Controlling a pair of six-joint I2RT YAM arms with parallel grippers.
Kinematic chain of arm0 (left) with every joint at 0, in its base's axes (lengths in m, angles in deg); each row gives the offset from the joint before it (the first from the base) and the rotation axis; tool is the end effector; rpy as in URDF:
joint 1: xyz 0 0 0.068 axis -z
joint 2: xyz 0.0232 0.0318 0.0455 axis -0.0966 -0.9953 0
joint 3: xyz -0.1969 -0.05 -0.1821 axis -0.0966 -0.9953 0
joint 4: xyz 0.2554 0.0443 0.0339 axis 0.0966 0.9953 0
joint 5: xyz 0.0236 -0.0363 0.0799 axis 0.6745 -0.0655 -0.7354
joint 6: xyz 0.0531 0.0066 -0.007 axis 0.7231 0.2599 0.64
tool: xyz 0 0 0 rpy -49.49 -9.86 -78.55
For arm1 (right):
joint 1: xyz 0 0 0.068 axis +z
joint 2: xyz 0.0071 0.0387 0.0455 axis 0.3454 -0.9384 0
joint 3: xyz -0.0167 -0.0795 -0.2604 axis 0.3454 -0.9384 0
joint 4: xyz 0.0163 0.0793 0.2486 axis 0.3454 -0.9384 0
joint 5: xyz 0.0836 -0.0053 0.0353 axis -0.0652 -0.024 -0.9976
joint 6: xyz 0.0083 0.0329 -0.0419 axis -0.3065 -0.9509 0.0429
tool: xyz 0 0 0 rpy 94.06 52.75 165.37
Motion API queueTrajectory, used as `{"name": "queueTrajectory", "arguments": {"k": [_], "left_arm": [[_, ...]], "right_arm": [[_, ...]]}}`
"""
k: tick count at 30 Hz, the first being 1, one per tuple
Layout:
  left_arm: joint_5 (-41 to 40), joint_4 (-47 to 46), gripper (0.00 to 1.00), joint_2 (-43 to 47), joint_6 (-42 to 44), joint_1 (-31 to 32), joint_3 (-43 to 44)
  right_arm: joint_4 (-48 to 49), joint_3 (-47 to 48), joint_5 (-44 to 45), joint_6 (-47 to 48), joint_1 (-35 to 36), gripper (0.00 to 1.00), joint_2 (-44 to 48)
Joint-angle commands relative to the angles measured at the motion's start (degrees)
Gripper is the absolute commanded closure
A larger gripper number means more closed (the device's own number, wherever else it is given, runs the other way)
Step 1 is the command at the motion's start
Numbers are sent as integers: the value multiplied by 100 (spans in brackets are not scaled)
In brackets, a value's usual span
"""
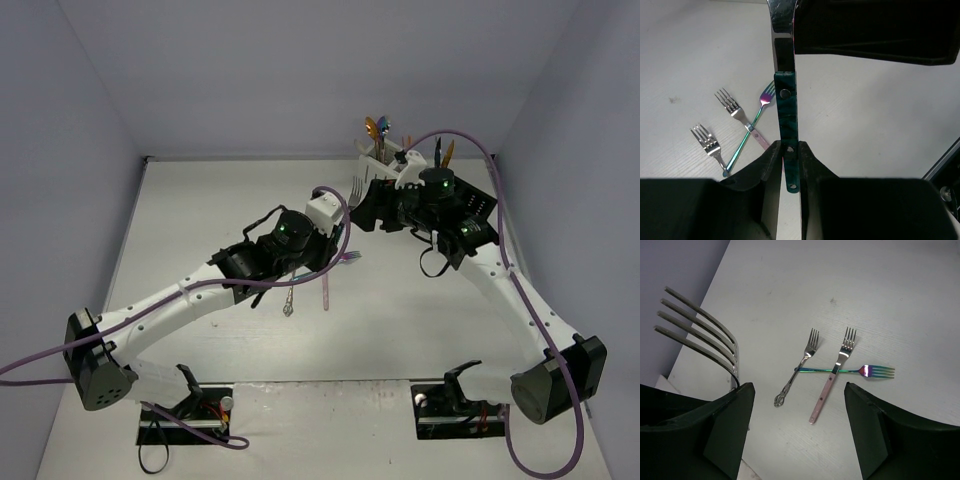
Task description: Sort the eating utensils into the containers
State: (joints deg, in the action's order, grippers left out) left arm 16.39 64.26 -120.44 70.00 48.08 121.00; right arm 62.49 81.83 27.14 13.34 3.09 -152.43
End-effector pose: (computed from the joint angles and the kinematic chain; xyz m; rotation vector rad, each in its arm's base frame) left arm 0.1863 -0.2499 0.3675 0.6170 1.9175 -0.7497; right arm 0.2609 0.1285 0.3844 -0.3658 1.8236 0.9268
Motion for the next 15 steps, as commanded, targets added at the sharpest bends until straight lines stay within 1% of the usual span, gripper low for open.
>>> {"name": "queueTrajectory", "arguments": {"k": [1,5,9,13,15], "left_arm": [[113,-251,100,-55,92,131,273],[-211,-149,100,-77,1,115,331],[-419,-31,100,-85,-102,42,373],[-419,61,100,-118,-120,8,413],[-277,97,100,-155,-107,8,449]], "right_arm": [[618,429,66,45,107,32,46],[589,279,268,173,100,32,275],[570,34,410,244,34,28,513],[554,35,337,284,34,26,627],[558,93,285,312,30,26,619]]}}
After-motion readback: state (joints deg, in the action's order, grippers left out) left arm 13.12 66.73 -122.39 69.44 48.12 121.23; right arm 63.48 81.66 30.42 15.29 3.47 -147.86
